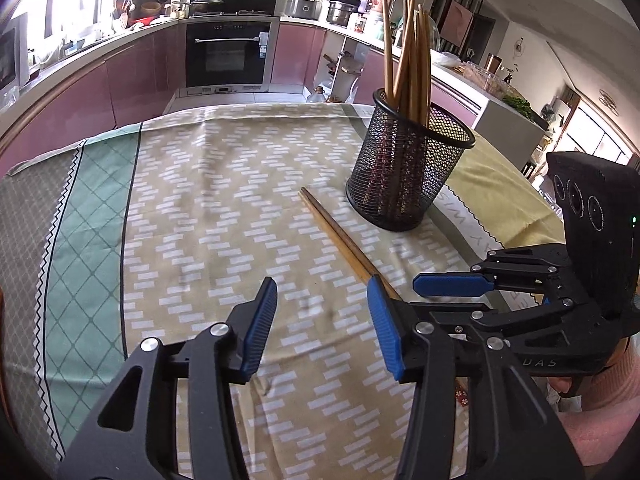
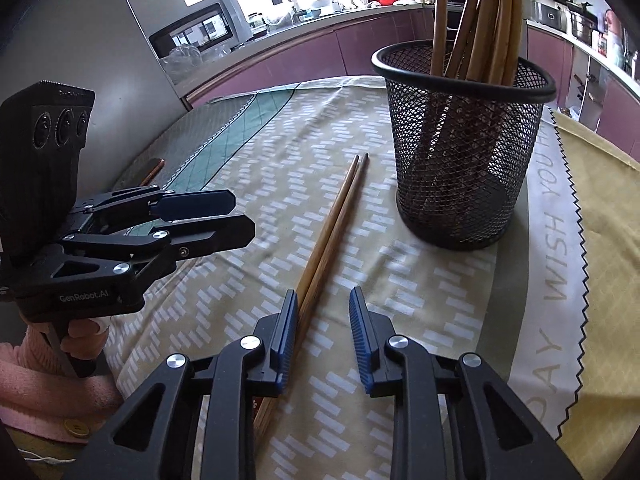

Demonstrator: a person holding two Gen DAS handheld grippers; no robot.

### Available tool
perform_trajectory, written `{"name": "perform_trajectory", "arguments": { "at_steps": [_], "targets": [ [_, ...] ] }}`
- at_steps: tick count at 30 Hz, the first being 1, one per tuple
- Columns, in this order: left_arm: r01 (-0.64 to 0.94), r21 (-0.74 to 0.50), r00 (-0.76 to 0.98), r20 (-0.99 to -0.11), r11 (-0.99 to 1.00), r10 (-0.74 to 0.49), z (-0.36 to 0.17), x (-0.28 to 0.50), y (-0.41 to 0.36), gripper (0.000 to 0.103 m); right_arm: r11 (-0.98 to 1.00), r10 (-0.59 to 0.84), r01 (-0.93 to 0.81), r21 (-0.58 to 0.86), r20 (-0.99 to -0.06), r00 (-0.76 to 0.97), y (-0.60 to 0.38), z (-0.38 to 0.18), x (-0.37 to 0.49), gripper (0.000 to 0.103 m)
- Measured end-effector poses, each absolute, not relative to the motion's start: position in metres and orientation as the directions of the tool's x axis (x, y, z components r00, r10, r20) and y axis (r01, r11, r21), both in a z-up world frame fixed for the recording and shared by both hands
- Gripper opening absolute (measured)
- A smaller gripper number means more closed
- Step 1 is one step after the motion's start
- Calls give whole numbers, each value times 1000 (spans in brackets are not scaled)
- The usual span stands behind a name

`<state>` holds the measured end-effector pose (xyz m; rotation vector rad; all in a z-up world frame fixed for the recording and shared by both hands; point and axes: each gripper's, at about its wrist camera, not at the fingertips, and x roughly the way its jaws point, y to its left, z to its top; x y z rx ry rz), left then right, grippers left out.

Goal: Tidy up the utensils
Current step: 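Move the right gripper over the last wooden chopsticks on the tablecloth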

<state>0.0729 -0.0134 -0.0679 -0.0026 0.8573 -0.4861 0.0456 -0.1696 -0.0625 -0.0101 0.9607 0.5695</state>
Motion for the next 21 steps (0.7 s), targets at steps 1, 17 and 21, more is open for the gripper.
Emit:
{"name": "perform_trajectory", "arguments": {
  "at_steps": [1, 17, 21],
  "targets": [
    [412, -194, 551, -725, 890, -413, -68, 73, -14, 47, 856, 447, -463, 229, -777, 443, -168, -62, 45, 25],
    [470, -160, 507, -756, 868, -414, -79, 75, -49, 48, 884, 408, -417, 212, -786, 464, -189, -60, 48, 24],
    [484, -134, 488, -779, 865, -393, -86, 79, -62, 46, 885, 409, -412, 216, -785, 465, -194, -60, 49, 24]
  ]
}}
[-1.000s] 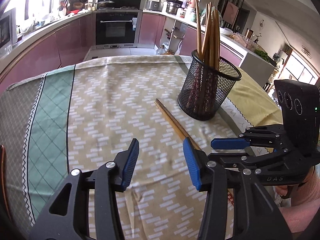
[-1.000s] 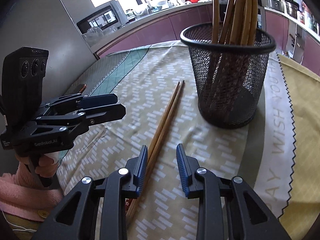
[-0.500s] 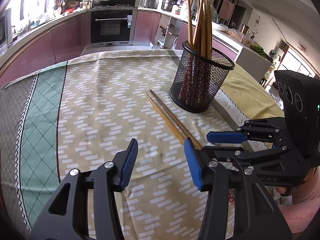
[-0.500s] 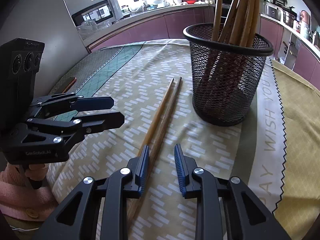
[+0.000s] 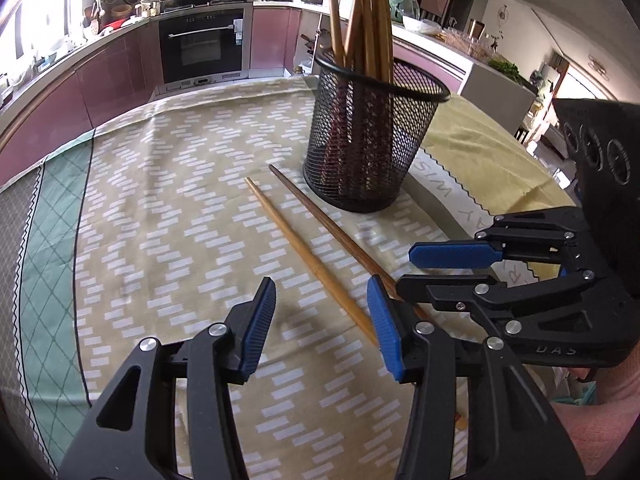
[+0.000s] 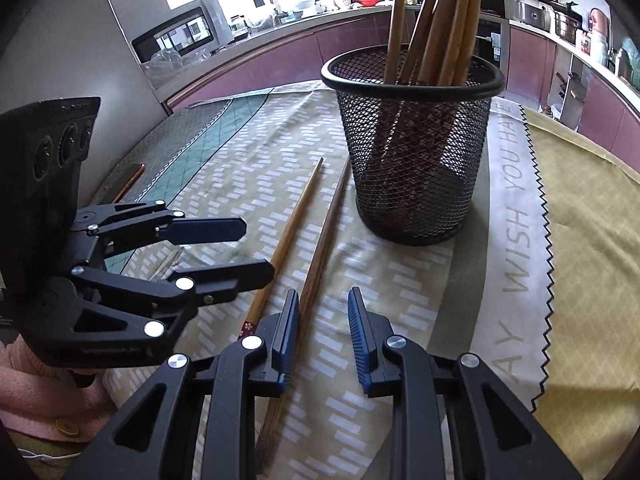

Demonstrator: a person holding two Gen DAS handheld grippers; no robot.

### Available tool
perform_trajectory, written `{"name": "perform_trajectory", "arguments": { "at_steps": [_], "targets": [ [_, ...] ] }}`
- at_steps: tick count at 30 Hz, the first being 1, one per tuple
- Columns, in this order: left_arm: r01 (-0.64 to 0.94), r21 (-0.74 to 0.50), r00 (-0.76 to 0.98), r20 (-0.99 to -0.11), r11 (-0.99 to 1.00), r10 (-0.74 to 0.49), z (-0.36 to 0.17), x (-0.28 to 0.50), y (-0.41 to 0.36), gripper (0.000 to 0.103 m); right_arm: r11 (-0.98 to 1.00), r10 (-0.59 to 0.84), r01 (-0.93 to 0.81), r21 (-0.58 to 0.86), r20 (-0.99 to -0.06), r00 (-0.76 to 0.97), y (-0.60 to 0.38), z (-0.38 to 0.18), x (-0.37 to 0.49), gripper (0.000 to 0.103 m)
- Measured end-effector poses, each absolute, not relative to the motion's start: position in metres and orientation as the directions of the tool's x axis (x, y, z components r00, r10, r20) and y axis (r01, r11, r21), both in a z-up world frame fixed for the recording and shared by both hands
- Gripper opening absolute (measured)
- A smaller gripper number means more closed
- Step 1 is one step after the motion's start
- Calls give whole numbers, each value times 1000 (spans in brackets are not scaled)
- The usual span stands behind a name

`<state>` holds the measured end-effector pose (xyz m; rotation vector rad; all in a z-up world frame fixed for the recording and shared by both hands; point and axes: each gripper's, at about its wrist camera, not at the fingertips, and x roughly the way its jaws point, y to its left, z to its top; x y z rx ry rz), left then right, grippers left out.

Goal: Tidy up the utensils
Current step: 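Move the right gripper over the last wooden chopsticks on the tablecloth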

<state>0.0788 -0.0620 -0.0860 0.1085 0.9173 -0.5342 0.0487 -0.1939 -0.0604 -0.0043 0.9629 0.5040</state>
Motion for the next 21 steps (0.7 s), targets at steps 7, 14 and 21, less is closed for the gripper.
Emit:
{"name": "perform_trajectory", "arguments": {
  "at_steps": [7, 14, 21],
  "targets": [
    [489, -86, 488, -797, 868, -354, -89, 79, -70, 37, 883, 416, -413, 225, -783, 463, -198, -61, 52, 23],
    [486, -90, 481, -803, 869, -352, -88, 77, -64, 20, 872, 439, -425, 242, -770, 463, -193, -60, 56, 24],
    [472, -86, 490, -802, 877, -342, -87, 75, -52, 21, 877, 429, -422, 231, -773, 467, -183, -62, 68, 24]
  ]
}}
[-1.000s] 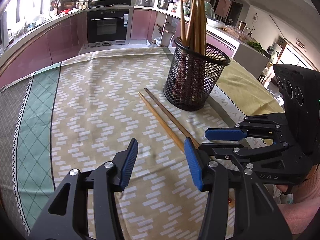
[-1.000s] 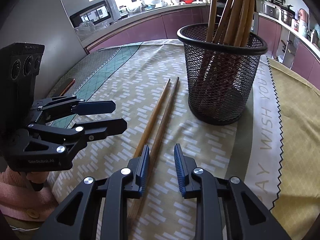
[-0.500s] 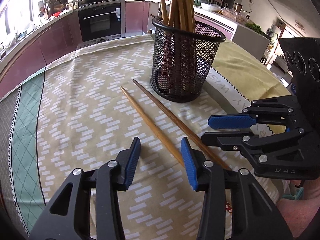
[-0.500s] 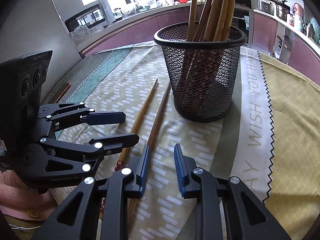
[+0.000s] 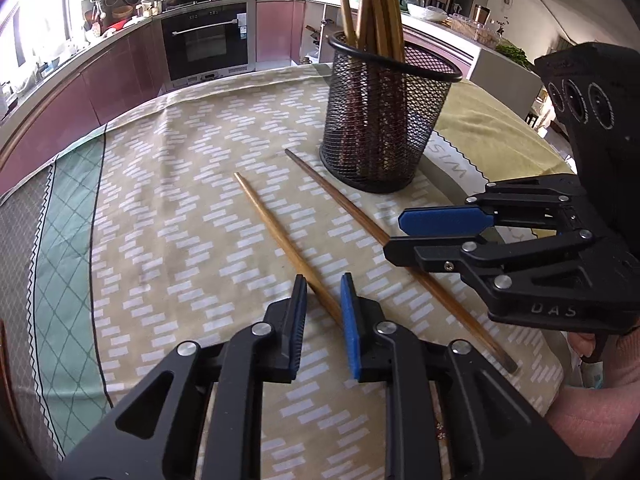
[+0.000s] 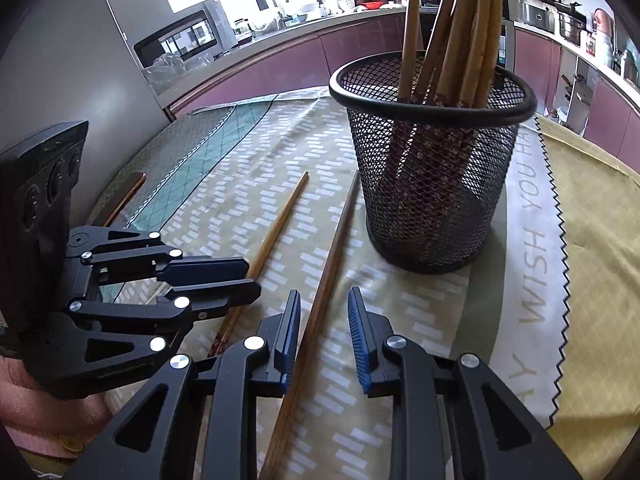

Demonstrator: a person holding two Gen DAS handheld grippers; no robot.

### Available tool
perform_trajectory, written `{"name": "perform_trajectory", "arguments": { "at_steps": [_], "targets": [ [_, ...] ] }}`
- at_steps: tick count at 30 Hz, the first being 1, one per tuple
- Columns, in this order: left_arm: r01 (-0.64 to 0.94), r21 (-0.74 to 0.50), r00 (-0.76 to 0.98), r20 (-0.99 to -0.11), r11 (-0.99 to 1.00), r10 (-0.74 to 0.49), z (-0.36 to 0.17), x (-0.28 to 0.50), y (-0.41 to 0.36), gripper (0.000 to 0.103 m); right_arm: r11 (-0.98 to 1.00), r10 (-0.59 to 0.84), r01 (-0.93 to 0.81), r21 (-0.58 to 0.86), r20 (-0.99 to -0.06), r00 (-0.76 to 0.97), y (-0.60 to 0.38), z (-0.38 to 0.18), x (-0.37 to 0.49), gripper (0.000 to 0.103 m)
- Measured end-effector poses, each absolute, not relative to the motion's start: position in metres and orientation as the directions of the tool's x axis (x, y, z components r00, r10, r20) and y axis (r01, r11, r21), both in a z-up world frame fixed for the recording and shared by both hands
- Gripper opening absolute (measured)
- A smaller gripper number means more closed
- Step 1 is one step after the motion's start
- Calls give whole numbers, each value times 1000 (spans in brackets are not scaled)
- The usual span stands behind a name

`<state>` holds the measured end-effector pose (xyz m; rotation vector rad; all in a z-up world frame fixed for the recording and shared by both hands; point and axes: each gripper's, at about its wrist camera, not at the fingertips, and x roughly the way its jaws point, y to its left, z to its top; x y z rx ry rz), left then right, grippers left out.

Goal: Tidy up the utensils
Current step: 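Move the right gripper over the last wooden chopsticks on the tablecloth, then close the right gripper on a single wooden chopstick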

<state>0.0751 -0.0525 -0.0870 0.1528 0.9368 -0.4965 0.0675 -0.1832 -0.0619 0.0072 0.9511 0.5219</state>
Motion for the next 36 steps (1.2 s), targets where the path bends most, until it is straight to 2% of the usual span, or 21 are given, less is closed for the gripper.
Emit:
{"name": "perform_trajectory", "arguments": {
  "at_steps": [7, 12, 14, 23, 27, 36],
  "targets": [
    [439, -87, 504, -800, 894, -325, -88, 81, -47, 25, 889, 392, -420, 181, -777, 494, -172, -63, 73, 23],
    [419, -75, 521, -796, 905, -307, -89, 86, -51, 20, 901, 363, -408, 150, -775, 518, -173, -64, 71, 16],
    [408, -73, 528, -794, 910, -300, -88, 87, -52, 17, 895, 390, -404, 189, -770, 504, -176, -64, 72, 9],
    [369, -107, 535, -788, 923, -305, -86, 88, -42, 8, 886, 445, -366, 285, -743, 500, -192, -62, 69, 6],
    [373, -112, 532, -787, 921, -312, -86, 85, -41, 8, 859, 497, -394, 326, -715, 492, -195, -55, 63, 6],
    [417, -107, 515, -791, 903, -331, -86, 74, -50, 7, 853, 480, -435, 288, -760, 438, -176, -61, 66, 6]
  ]
}}
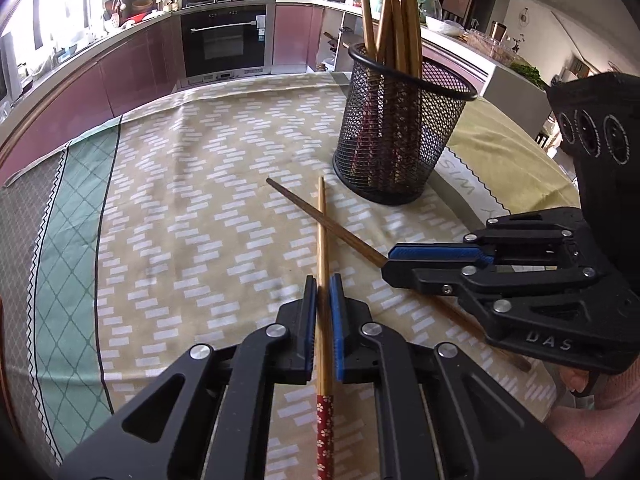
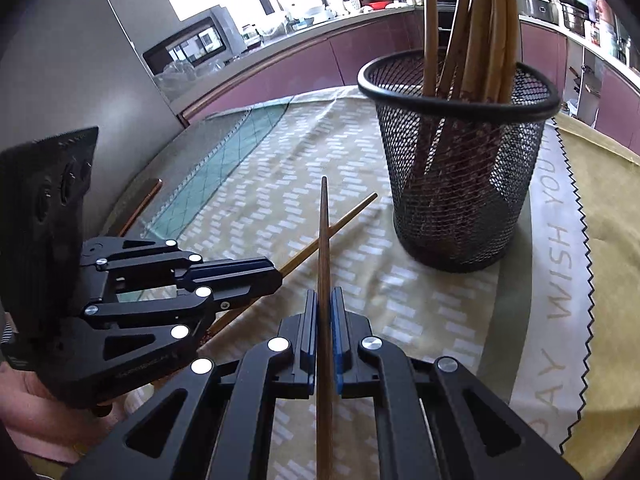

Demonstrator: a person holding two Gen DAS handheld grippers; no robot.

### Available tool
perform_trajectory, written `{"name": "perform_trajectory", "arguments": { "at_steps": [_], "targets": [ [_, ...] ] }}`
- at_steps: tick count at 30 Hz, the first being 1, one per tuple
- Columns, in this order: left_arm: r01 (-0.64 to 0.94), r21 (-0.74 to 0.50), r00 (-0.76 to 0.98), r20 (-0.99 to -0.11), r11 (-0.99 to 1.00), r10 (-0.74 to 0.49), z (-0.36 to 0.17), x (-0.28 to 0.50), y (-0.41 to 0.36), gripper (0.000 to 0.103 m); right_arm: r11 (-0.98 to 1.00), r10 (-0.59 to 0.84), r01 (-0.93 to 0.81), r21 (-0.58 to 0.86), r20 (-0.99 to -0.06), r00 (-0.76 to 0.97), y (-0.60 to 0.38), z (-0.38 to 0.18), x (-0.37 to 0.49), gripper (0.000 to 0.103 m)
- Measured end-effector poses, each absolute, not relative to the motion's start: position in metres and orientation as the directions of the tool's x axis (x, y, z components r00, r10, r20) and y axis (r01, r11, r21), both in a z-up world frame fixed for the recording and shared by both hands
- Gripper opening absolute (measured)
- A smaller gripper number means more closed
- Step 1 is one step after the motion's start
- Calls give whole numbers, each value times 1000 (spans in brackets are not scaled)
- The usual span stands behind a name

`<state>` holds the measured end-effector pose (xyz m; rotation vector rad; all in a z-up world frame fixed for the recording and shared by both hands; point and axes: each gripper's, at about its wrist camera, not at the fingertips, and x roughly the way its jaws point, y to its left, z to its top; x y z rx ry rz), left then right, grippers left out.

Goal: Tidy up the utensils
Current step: 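Close the right gripper on a single wooden chopstick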

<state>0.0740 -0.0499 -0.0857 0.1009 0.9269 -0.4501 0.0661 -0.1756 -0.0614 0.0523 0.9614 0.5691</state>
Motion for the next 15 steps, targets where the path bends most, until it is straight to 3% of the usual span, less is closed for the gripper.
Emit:
{"name": "perform_trajectory", "arguments": {
  "at_steps": [9, 15],
  "targets": [
    [442, -79, 504, -802, 893, -321, -89, 79, -56, 13, 866, 445, -436, 244, -775, 450, -167, -64, 68, 7],
    [426, -79, 514, -799, 901, -312, -88, 82, -61, 8, 868, 447, -430, 249, -768, 459, -171, -64, 66, 6]
  ]
}}
